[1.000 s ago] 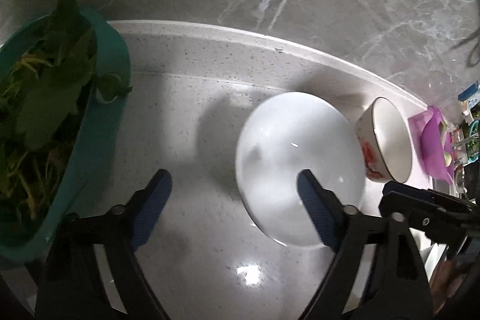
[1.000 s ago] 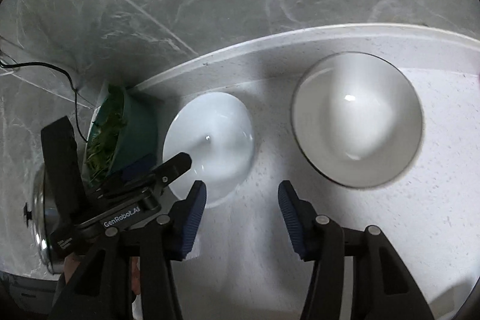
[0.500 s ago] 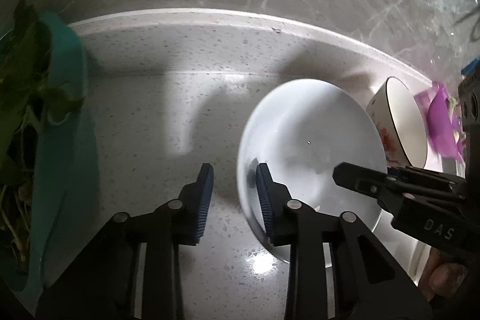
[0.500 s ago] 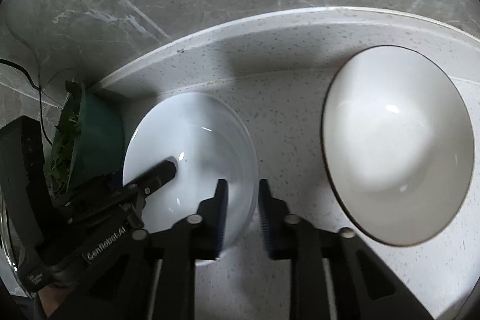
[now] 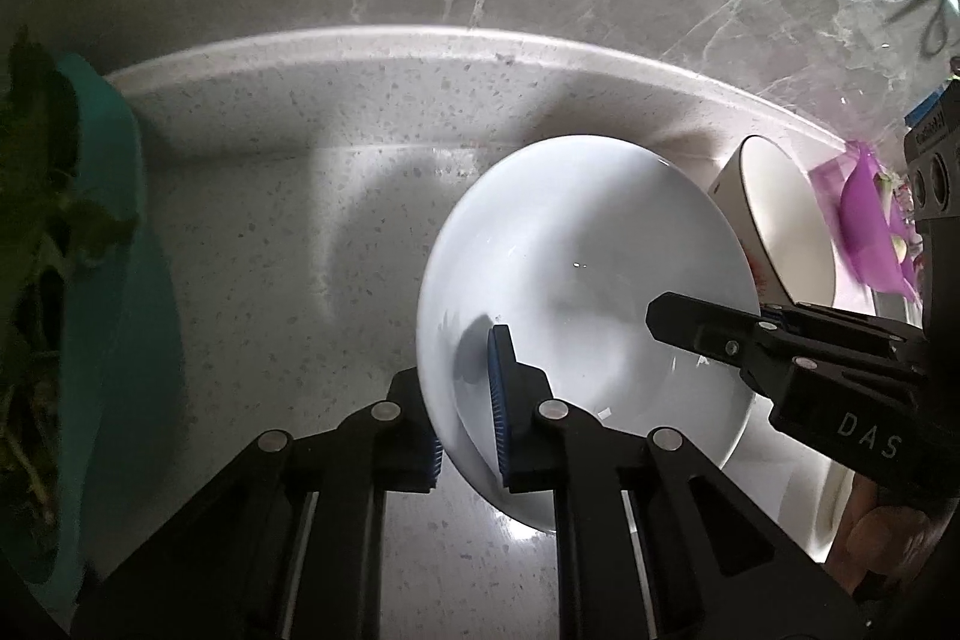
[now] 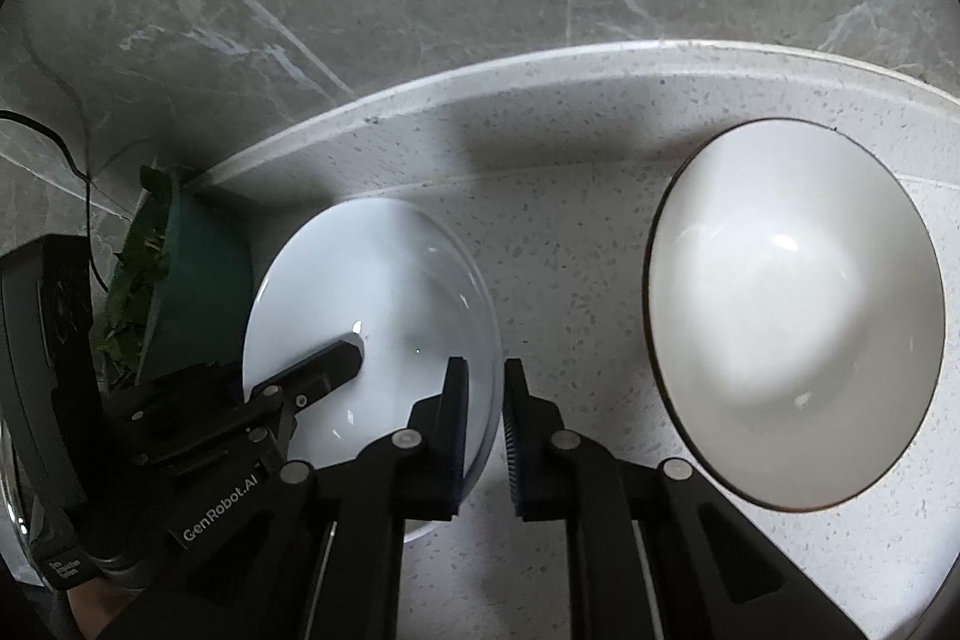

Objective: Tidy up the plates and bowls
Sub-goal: 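Grip the small white bowl rim with the left tool while the right tool grips it too, then carry the small white bowl with both tools and lower it into the large white bowl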

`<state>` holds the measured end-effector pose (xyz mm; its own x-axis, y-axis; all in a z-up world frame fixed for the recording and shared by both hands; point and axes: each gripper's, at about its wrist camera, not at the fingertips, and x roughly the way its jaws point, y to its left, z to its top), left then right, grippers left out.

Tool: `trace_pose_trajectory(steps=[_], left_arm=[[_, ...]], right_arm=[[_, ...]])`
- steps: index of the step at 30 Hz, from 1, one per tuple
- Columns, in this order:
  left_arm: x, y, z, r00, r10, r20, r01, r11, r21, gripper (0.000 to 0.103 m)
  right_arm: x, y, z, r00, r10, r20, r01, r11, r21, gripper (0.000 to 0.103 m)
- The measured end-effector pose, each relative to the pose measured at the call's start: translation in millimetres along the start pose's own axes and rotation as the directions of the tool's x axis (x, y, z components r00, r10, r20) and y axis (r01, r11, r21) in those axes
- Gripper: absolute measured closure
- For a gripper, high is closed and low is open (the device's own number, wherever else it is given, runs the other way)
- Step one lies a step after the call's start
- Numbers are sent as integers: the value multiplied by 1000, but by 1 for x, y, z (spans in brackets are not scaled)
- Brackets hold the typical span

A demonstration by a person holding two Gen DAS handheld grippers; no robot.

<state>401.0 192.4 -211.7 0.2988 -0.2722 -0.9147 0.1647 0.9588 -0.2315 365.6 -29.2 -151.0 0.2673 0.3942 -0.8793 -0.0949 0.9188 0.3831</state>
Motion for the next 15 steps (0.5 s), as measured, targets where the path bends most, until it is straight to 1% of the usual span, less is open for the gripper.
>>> trace_pose_trajectory(steps=[5, 9, 13, 15], left_arm=[[-22, -13, -4, 1000, -2, 20, 1, 1000, 19, 92], [-47, -32, -9, 999, -11, 44, 9, 999, 50, 92], [-72, -67, -20, 997, -47, 68, 40, 994, 106, 92], [-84, -93, -29, 994, -85, 72, 74, 987, 144, 92]], right_arm=[[-22, 6, -3, 1000, 15, 22, -15, 1000, -11, 90], [-55, 3, -14, 998, 32, 57, -32, 999, 0, 90], [-100, -7, -34, 993, 32, 110, -34, 999, 18, 90], [-125, -16, -48, 990, 23, 137, -27, 999, 31, 89]])
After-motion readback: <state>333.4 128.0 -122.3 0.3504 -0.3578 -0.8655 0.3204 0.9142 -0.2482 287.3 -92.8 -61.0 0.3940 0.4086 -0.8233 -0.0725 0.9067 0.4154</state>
